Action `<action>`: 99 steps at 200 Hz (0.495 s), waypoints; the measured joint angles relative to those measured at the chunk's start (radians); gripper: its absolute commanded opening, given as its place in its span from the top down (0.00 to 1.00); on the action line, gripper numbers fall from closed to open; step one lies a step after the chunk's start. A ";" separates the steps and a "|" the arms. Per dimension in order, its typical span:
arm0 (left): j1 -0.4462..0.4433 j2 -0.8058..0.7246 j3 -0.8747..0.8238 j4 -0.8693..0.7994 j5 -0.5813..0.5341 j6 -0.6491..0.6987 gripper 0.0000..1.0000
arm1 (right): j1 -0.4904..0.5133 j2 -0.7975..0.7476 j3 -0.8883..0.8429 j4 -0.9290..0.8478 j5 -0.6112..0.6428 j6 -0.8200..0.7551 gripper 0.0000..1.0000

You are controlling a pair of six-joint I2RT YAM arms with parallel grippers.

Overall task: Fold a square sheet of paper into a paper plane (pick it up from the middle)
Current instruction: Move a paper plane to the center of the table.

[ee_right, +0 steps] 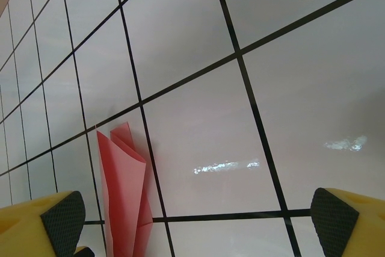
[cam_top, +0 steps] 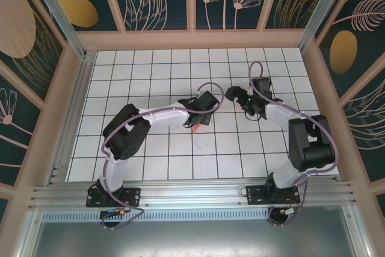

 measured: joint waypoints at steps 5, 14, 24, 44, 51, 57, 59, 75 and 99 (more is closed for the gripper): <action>0.000 0.003 0.005 -0.004 -0.002 0.000 0.54 | 0.000 0.000 0.000 0.000 0.000 0.000 0.02; 0.000 0.007 0.012 -0.009 -0.004 0.000 0.58 | 0.000 0.000 0.000 0.000 0.000 0.000 0.02; 0.000 0.010 0.016 -0.016 -0.006 -0.001 0.65 | 0.000 -0.001 0.000 0.000 0.000 0.000 0.02; 0.000 0.013 0.021 -0.027 -0.010 -0.008 0.78 | 0.000 -0.004 0.000 0.000 -0.001 0.000 0.03; 0.001 0.014 0.022 -0.030 -0.011 -0.015 0.82 | 0.000 -0.006 0.000 0.000 -0.002 0.000 0.03; 0.003 0.014 0.022 -0.031 -0.012 -0.019 0.85 | 0.000 -0.008 0.000 0.000 -0.002 0.000 0.03; 0.004 0.014 0.022 -0.031 -0.013 -0.027 0.86 | 0.000 -0.009 0.000 0.000 -0.003 0.000 0.03; 0.010 0.015 0.022 -0.036 -0.013 -0.040 0.92 | 0.000 -0.016 0.000 0.000 -0.007 0.000 0.04; 0.034 0.008 0.005 -0.012 0.006 -0.082 1.00 | 0.003 -0.024 0.000 -0.002 -0.008 -0.001 0.08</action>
